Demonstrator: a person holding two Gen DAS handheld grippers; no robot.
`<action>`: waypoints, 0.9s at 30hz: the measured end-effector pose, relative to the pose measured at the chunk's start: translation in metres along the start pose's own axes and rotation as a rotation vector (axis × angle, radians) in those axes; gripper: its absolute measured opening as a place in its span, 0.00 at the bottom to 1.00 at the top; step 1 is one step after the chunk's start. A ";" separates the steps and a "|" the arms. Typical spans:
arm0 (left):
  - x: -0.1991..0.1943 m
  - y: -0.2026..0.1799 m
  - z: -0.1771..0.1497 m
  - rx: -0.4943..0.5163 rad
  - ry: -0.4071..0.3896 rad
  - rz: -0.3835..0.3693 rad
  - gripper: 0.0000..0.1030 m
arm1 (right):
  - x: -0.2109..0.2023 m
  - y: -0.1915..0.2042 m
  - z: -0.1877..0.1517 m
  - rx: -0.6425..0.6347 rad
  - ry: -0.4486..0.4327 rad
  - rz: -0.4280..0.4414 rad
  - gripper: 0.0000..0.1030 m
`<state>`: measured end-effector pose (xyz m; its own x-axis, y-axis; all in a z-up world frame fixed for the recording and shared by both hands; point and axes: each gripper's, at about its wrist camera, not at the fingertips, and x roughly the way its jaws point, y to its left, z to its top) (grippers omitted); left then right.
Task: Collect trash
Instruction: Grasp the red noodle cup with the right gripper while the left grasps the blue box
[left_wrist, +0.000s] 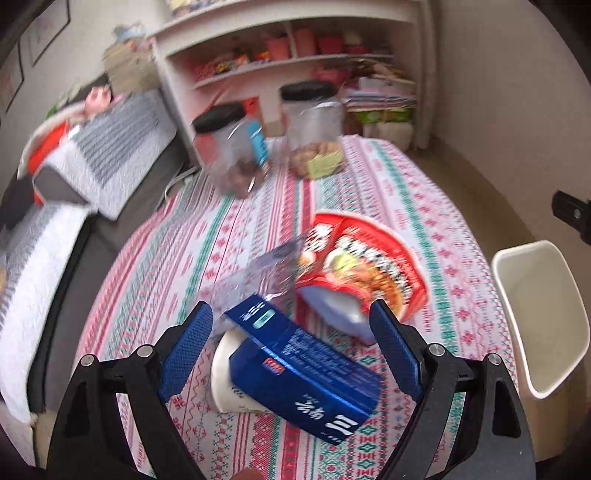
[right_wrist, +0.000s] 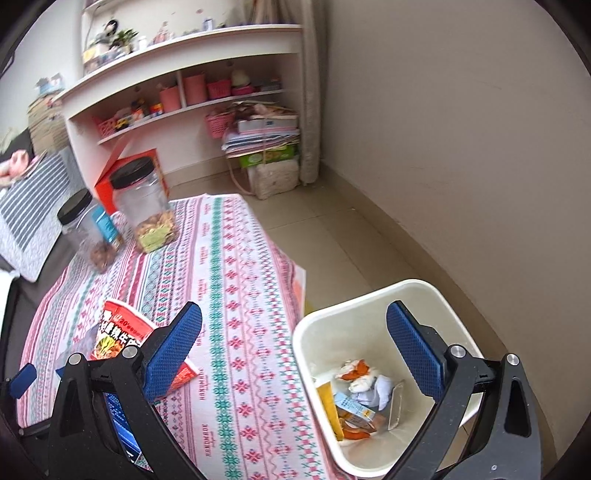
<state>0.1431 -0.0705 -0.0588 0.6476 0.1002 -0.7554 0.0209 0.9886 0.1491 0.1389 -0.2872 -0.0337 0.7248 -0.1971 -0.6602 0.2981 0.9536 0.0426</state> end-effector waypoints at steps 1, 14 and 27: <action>0.004 0.003 0.000 -0.014 0.009 -0.007 0.82 | 0.003 0.005 0.000 -0.010 0.006 0.004 0.93; 0.064 0.042 0.005 -0.190 0.163 -0.231 0.35 | 0.034 0.035 -0.002 -0.087 0.088 0.029 0.93; 0.025 0.072 0.020 -0.144 0.156 -0.384 0.15 | 0.056 0.089 -0.001 -0.267 0.226 0.365 0.93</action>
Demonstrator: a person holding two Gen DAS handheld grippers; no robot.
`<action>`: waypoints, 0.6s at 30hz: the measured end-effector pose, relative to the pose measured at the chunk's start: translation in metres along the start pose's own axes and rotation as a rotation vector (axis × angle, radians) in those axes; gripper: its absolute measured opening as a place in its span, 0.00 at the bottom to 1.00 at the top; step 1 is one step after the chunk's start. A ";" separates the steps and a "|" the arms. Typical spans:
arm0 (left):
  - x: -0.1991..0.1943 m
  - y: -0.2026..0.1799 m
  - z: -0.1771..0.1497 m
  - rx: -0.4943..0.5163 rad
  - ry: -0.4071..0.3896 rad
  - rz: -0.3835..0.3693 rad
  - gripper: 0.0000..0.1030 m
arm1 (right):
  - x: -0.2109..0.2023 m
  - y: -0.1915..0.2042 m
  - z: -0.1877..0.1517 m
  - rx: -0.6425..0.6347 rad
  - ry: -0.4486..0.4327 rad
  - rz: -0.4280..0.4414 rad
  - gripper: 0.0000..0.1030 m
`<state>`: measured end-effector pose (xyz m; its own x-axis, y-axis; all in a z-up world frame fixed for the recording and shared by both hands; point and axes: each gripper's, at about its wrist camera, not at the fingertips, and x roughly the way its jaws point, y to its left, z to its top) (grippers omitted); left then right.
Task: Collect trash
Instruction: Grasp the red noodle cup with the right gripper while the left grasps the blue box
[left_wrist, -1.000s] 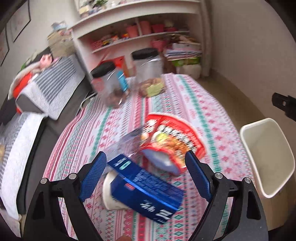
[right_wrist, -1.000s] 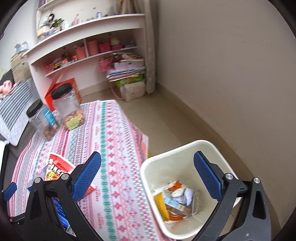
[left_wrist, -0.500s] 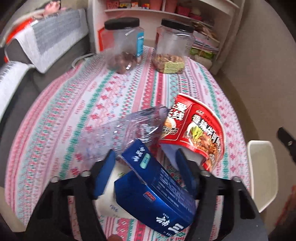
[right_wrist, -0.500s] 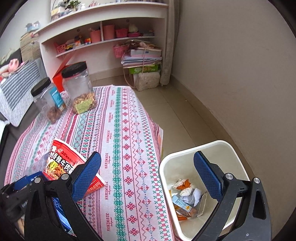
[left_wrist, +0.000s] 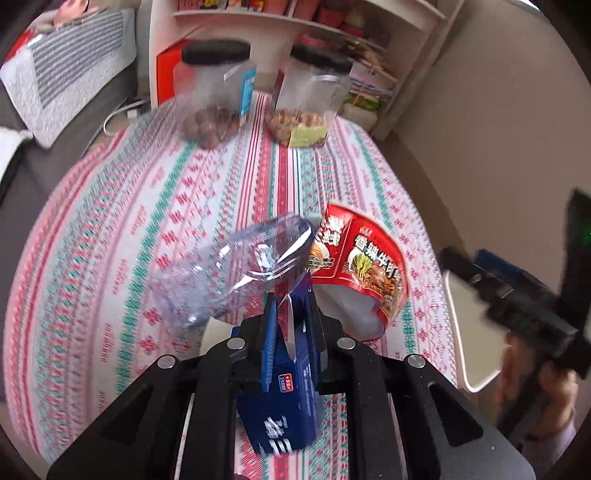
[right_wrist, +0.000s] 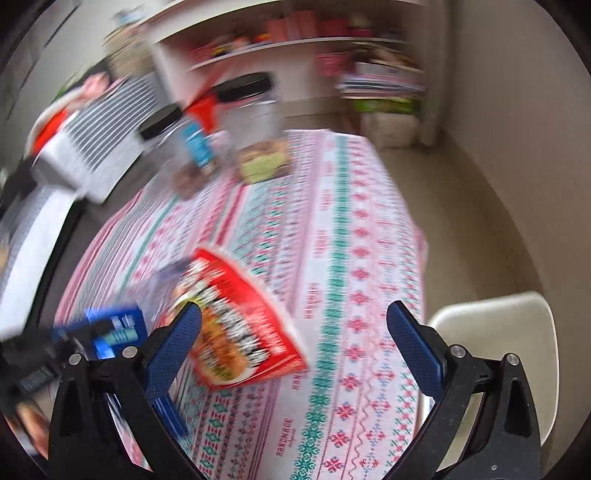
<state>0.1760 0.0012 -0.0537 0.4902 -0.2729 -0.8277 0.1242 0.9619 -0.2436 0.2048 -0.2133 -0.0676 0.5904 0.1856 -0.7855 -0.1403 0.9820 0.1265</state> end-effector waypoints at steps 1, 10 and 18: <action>-0.006 0.001 0.002 0.005 -0.006 -0.001 0.15 | 0.001 0.010 -0.001 -0.053 0.003 0.006 0.93; -0.073 0.019 0.026 0.048 -0.141 0.037 0.15 | 0.023 0.069 -0.020 -0.328 0.071 0.023 0.93; -0.065 0.021 0.027 0.073 -0.160 0.025 0.15 | 0.055 0.094 -0.034 -0.488 0.118 -0.080 0.93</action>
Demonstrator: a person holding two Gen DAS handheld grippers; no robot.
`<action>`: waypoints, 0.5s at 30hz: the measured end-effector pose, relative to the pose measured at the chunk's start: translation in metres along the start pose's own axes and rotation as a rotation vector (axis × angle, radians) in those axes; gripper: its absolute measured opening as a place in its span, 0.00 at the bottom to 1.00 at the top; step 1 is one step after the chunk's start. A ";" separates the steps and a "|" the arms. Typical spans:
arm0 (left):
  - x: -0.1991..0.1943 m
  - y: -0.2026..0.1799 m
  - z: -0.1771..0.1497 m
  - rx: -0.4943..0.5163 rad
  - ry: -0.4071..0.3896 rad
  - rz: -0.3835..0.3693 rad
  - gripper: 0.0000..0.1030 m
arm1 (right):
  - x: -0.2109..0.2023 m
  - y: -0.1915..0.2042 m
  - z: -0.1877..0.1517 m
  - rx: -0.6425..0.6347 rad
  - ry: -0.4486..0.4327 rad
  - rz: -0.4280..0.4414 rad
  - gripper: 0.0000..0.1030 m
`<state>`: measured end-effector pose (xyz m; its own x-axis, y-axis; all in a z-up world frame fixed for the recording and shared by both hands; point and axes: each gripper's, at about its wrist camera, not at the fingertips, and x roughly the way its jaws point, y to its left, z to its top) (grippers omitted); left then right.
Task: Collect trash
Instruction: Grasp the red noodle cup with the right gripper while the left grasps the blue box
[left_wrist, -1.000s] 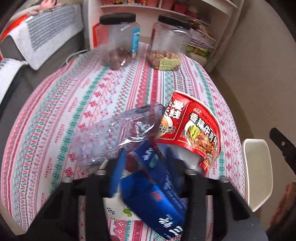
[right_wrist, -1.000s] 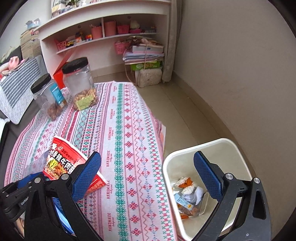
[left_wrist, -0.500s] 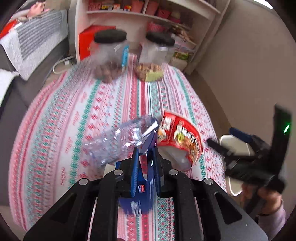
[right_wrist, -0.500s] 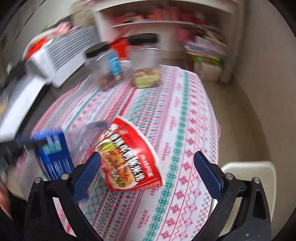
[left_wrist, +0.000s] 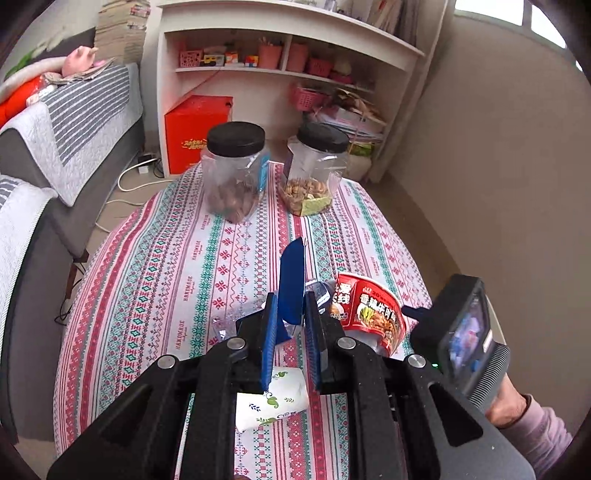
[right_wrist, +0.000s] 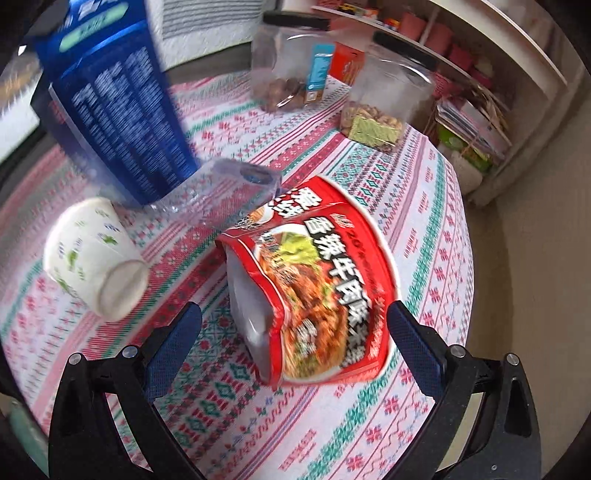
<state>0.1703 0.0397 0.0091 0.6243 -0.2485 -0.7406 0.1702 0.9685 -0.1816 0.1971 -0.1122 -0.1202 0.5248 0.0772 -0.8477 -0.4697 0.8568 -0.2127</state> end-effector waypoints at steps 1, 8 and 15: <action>0.002 0.001 0.000 0.001 0.003 0.000 0.15 | 0.005 0.003 0.001 -0.012 0.010 -0.014 0.93; 0.013 0.023 0.001 -0.052 -0.004 -0.008 0.15 | 0.035 -0.001 0.005 -0.032 0.032 -0.085 0.92; 0.012 0.037 0.011 -0.099 -0.041 -0.015 0.15 | 0.036 -0.056 0.013 0.254 0.022 0.065 0.43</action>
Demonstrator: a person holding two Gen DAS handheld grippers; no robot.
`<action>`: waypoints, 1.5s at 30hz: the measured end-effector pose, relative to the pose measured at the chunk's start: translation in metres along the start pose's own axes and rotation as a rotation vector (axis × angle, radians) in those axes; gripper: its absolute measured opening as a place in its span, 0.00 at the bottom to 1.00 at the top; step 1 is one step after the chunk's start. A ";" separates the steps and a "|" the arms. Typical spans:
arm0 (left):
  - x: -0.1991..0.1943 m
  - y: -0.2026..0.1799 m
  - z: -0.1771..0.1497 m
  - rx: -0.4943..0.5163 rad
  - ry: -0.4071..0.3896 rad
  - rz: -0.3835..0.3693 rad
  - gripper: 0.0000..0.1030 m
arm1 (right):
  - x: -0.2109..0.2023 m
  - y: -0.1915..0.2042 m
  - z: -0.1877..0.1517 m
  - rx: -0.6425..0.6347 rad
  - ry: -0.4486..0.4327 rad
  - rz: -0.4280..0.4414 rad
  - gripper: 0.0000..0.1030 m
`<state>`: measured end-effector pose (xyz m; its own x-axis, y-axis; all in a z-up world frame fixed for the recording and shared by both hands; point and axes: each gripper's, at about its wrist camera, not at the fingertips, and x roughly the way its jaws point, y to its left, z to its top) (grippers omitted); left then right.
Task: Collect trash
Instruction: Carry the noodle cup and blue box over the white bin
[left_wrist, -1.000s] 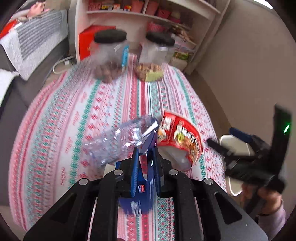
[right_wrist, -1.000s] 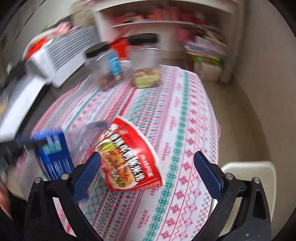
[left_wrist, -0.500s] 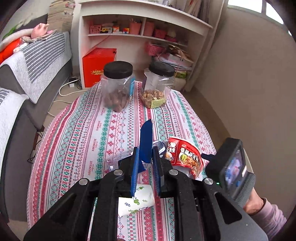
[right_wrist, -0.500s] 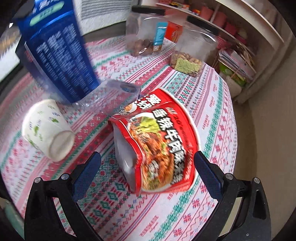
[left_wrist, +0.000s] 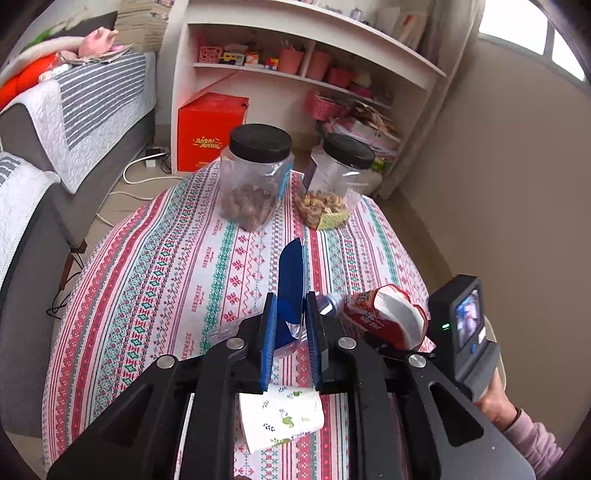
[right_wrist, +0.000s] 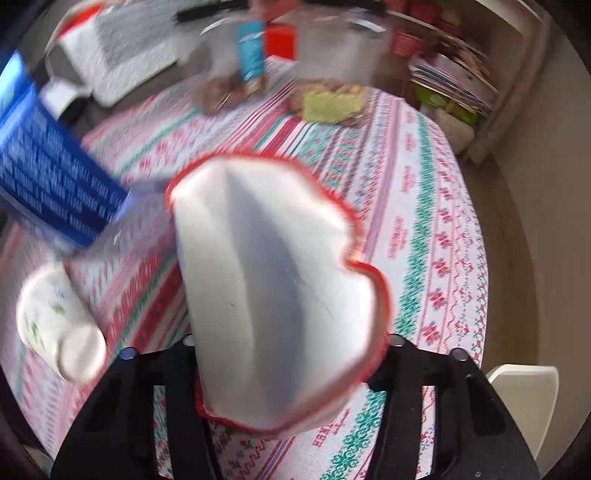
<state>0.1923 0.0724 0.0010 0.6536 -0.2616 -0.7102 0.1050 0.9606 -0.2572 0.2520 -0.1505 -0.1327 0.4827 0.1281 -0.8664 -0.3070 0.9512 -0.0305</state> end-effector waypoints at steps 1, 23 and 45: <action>-0.001 0.001 0.002 -0.006 -0.006 -0.001 0.15 | -0.006 -0.008 0.003 0.055 -0.012 0.046 0.41; -0.015 -0.036 0.021 0.021 -0.119 0.022 0.15 | -0.104 -0.034 0.019 0.231 -0.282 0.110 0.41; -0.004 -0.136 0.004 0.162 -0.105 -0.094 0.15 | -0.155 -0.128 -0.043 0.417 -0.342 -0.055 0.41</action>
<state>0.1786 -0.0569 0.0413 0.7086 -0.3477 -0.6140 0.2830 0.9371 -0.2041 0.1818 -0.3044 -0.0161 0.7499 0.0927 -0.6550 0.0444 0.9808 0.1897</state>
